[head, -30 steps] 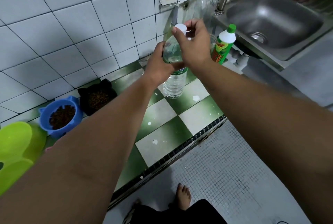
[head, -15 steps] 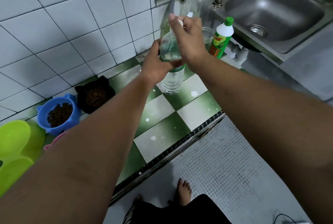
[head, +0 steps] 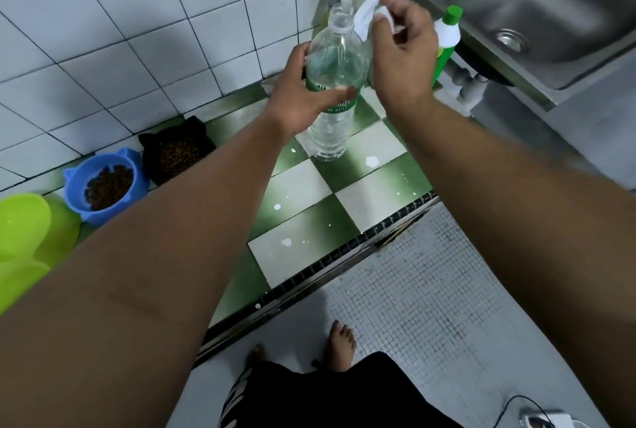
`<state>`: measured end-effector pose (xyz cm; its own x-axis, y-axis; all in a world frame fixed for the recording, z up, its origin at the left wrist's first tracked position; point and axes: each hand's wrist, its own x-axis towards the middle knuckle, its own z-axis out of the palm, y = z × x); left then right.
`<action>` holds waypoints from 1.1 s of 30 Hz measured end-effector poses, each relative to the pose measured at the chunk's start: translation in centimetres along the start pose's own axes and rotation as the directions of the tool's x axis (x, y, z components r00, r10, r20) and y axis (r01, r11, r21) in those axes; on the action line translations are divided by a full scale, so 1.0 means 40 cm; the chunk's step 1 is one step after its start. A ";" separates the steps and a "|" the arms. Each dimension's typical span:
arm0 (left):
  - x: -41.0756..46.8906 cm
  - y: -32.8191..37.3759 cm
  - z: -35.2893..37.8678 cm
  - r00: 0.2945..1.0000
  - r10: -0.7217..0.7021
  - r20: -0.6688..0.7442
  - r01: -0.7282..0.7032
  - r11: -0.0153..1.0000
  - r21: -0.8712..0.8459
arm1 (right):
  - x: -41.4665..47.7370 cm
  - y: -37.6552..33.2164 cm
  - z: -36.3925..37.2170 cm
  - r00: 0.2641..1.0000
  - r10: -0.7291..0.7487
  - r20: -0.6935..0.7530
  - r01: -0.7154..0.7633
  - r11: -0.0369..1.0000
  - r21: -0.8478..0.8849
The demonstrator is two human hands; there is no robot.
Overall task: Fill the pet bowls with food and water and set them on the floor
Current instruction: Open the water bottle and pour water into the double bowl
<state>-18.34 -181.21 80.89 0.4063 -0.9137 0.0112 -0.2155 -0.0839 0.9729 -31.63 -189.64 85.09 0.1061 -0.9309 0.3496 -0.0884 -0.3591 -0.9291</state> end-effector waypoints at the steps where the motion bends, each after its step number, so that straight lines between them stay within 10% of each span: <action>1: -0.001 0.000 0.000 1.000 0.000 0.000 0.000 1.000 0.007 | -0.010 0.028 -0.010 0.997 0.042 -0.060 -0.042 0.999 0.015; 7: 0.004 -0.014 0.006 0.999 0.042 -0.008 -0.042 0.999 -0.007 | -0.131 0.201 -0.082 0.974 0.208 0.093 -0.167 0.929 -0.330; 14: 0.000 -0.033 0.005 0.996 0.076 -0.039 -0.076 0.997 -0.003 | -0.245 0.332 -0.111 0.825 0.399 0.400 0.022 0.685 -0.728; 27: -0.003 -0.036 0.043 0.992 0.073 -0.104 -0.071 0.997 0.019 | -0.256 0.327 -0.096 0.799 0.461 0.385 0.081 0.553 -0.829; 33: -0.014 -0.025 0.086 0.944 0.076 -0.321 -0.058 0.996 0.067 | -0.221 0.259 -0.031 0.846 0.367 0.387 0.006 0.719 -0.695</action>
<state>-21.40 -182.00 79.13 0.6520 -0.7414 0.1588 -0.2975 -0.0574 0.9530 -34.72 -185.23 72.53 0.4407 -0.8929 -0.0923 -0.7514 -0.3107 -0.5821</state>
